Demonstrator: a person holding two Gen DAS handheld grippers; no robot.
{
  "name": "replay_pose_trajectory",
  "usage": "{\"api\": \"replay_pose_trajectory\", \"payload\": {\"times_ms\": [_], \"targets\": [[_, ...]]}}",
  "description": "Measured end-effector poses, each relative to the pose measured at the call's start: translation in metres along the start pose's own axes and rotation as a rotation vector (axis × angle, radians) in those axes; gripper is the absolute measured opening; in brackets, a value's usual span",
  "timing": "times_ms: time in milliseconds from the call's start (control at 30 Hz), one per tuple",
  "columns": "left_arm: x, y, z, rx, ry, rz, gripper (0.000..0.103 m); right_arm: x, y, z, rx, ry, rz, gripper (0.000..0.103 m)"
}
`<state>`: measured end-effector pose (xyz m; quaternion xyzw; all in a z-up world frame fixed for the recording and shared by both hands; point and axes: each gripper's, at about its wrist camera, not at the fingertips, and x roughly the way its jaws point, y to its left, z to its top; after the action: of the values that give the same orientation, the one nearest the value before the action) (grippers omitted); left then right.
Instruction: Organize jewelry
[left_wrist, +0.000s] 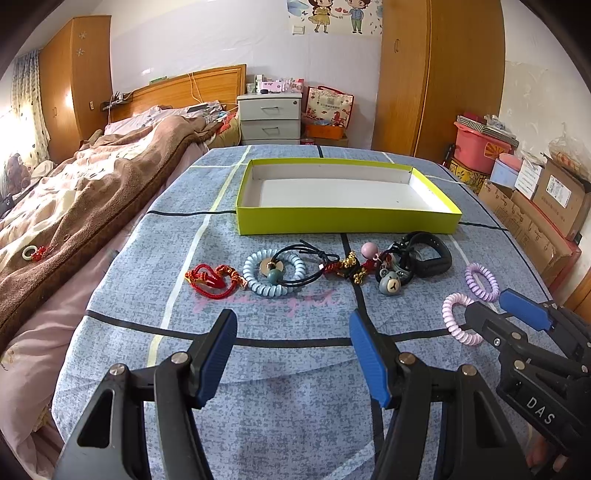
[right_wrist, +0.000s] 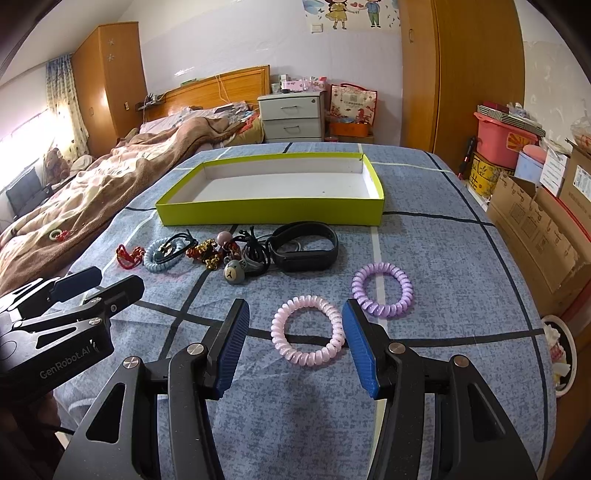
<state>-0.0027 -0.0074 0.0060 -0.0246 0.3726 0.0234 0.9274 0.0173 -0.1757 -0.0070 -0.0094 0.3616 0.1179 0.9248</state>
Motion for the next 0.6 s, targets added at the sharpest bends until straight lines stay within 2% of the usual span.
{"api": "replay_pose_trajectory", "payload": {"times_ms": [600], "targets": [[0.0008,0.0021,-0.002,-0.002,0.005,-0.008,0.065,-0.0011,0.0003,-0.0007,-0.001,-0.004,0.001,0.053]]}}
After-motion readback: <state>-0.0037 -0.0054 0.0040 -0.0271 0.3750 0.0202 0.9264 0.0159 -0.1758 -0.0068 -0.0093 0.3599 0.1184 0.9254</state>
